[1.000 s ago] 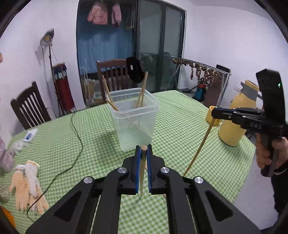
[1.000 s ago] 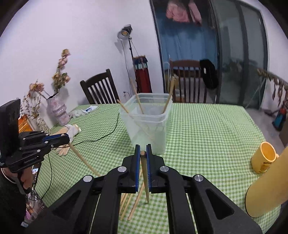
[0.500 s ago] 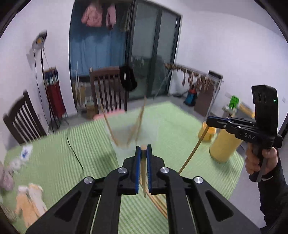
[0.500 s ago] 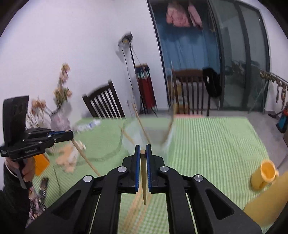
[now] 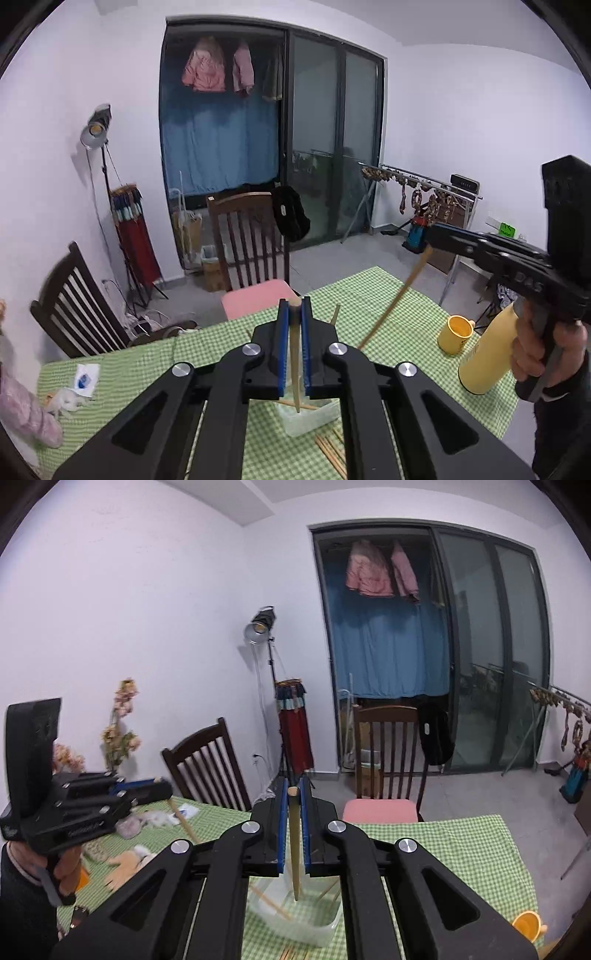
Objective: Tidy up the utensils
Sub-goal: 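Lift both held sticks and carry them over the clear container, then open both tools to drop the sticks into the container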
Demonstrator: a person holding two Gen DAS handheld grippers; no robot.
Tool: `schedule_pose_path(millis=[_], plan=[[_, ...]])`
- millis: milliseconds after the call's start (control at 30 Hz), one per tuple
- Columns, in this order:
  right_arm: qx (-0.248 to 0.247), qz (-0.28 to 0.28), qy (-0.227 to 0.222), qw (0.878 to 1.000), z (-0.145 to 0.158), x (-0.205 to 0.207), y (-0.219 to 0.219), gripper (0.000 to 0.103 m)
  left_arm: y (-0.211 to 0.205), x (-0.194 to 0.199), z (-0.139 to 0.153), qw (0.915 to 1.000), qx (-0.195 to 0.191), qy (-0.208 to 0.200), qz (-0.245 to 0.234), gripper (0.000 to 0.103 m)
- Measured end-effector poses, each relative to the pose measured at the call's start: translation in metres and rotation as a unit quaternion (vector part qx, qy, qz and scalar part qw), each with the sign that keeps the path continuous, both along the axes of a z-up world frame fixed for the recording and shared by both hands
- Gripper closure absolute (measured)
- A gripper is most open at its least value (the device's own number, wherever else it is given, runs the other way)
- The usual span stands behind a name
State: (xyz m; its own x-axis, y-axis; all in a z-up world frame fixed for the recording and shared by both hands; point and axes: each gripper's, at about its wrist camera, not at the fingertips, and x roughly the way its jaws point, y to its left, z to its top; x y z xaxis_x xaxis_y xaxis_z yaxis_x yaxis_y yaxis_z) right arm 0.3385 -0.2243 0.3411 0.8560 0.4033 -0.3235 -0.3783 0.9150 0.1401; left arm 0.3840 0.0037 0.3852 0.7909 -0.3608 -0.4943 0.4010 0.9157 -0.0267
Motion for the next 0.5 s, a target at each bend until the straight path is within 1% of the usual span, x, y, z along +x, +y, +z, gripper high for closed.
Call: schedule_pose_path(millis=[67,167,200,233,267,367,500], plan=[[-0.007,-0.01,0.02,1.0,-0.019,0.022,0.0,0.096,-0.005,0.016,-0.013,0.9999,0.001,0.014,-0.007,0.1],[-0.02,-0.02,0.045,0.999,-0.046,0.043,0.004,0.096,-0.01,0.036,-0.036,0.9991,0.012,0.038,-0.014,0.1],[-0.027,-0.027,0.054,0.998,-0.062,0.052,0.006,0.096,-0.011,0.045,-0.047,0.9986,0.018,0.048,-0.013,0.1],[-0.031,-0.026,0.063,0.997,-0.07,0.056,0.007,0.096,-0.012,0.053,-0.058,0.9981,0.024,0.057,-0.009,0.1],[-0.034,-0.024,0.081,0.996,-0.084,0.064,0.009,0.096,-0.012,0.058,-0.066,0.9976,0.025,0.064,-0.007,0.1],[-0.037,-0.013,0.123,0.992,-0.11,0.08,0.017,0.096,-0.013,0.077,-0.101,0.9945,0.024,0.102,-0.011,0.1],[-0.037,-0.001,0.169,0.985,-0.138,0.093,0.023,0.096,-0.016,0.088,-0.138,0.9904,0.031,0.134,-0.014,0.1]])
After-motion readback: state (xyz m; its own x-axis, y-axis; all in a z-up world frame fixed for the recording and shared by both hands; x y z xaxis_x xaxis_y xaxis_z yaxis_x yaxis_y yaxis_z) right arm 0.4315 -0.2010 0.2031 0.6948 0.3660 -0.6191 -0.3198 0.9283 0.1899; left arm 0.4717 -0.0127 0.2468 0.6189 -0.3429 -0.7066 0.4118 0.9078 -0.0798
